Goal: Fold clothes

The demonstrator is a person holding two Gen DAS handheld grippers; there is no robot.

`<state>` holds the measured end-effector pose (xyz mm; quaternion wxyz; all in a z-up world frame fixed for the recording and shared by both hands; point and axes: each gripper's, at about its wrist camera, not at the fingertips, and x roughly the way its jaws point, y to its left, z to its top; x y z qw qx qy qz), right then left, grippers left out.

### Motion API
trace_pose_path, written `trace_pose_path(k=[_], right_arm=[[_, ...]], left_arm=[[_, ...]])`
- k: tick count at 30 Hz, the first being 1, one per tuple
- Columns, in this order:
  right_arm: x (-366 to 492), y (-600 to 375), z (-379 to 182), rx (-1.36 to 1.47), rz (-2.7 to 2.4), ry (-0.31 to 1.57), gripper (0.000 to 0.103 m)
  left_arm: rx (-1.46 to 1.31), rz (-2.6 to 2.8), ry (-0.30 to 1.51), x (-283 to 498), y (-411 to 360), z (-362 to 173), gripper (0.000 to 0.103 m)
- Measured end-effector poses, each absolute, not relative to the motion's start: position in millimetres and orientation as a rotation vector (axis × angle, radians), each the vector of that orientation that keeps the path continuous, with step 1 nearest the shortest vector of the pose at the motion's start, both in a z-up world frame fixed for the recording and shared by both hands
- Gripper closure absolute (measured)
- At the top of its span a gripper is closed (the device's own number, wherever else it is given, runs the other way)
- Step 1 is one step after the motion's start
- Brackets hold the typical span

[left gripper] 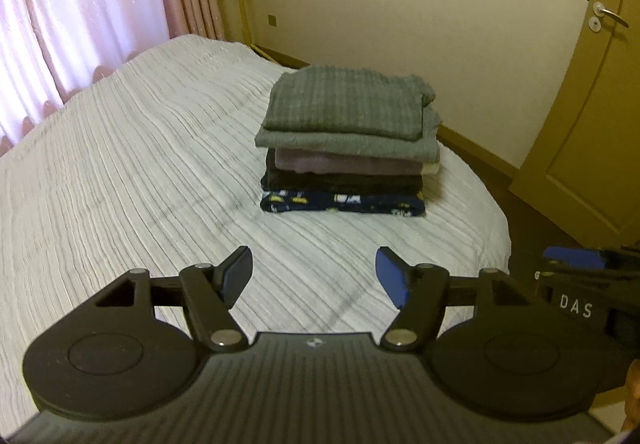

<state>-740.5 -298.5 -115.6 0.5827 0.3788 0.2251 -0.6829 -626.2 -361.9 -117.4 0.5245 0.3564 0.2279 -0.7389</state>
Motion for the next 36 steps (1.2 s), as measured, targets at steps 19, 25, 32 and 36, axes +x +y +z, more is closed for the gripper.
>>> trace_pose_path(k=[19,25,32,36], right_arm=[[-706,-297,-128,0.953,-1.680,0.535,0.065],[-696,-302,-136,0.973,-1.683,0.532,0.065],[-689,-312,-140,0.976,-1.693,0.531,0.065],[-688,-318,-143,0.980,-1.706,0.533,0.065]], left_arm=[[0.912,-1.847,0.578,-596,-372,-138,0.038],[0.934,-1.849,0.580,-586,-380,-148,0.038],[0.944,-1.855,0.574,-581,-392,-156,0.038],[0.941,-1.872,0.573,-581,-398,-158,0.038]])
